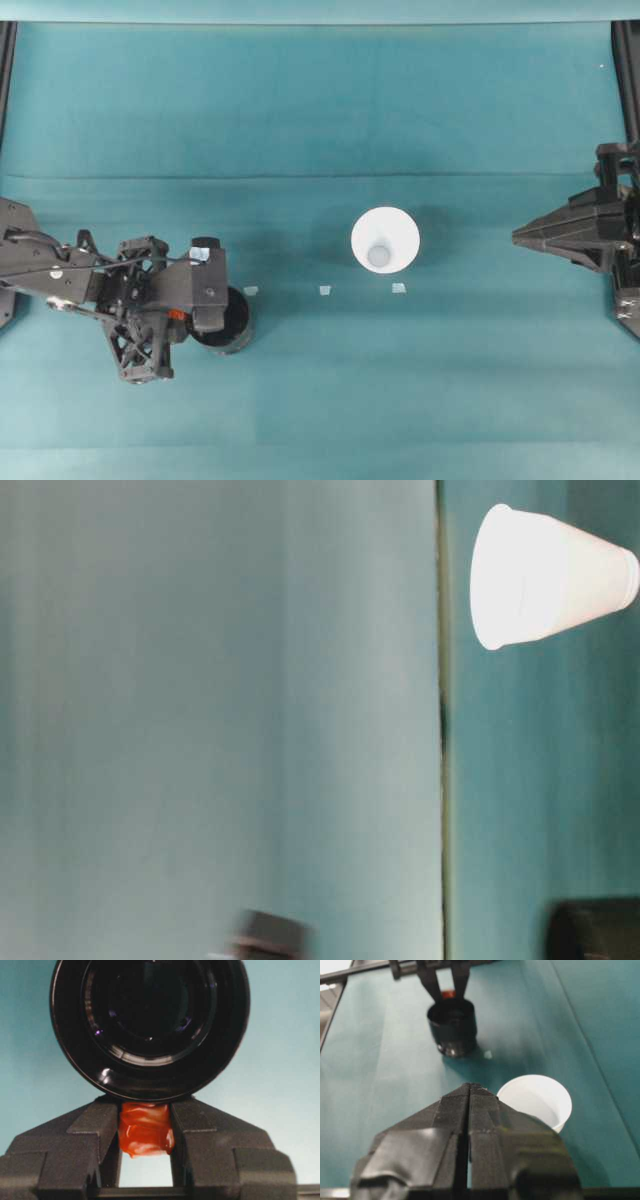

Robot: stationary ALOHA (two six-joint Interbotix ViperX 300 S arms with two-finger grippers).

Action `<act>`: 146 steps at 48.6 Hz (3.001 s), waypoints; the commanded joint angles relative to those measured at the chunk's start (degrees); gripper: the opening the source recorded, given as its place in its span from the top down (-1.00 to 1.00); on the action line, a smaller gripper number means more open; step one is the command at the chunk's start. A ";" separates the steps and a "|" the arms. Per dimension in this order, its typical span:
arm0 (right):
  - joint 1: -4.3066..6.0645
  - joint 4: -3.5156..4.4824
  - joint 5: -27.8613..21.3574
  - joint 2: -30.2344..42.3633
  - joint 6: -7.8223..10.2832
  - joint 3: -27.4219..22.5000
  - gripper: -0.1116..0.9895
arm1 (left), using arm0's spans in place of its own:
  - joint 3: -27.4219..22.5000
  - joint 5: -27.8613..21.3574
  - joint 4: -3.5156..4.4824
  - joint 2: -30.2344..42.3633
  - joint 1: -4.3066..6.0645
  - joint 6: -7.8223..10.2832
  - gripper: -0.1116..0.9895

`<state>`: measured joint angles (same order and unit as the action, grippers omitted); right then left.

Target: Put the paper cup into the moved red handle cup holder.

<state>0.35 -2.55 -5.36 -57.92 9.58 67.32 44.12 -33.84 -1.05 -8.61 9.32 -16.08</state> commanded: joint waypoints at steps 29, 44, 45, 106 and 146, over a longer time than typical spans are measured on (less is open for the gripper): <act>0.09 -0.18 0.26 0.00 0.53 -0.35 1.00 | -17.84 -20.83 -0.70 -7.29 -1.41 5.19 0.30; 0.09 -0.18 0.26 -0.70 0.62 -0.35 1.00 | -26.46 -19.07 -0.70 4.13 -6.33 15.21 0.30; 0.09 -0.18 0.26 -0.88 0.62 -0.44 1.00 | -27.07 -18.98 -0.70 4.66 -6.50 15.56 0.30; 0.09 -0.18 0.26 -1.41 0.53 -0.26 1.00 | -23.38 -2.02 -0.70 19.69 -10.11 18.54 0.30; 0.09 -0.18 0.26 -1.41 0.53 0.09 1.00 | -23.03 -0.97 -0.70 20.65 -10.11 18.54 0.30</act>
<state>0.35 -2.55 -5.45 -59.59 9.58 67.76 21.36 -35.16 -1.58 12.30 -0.79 2.46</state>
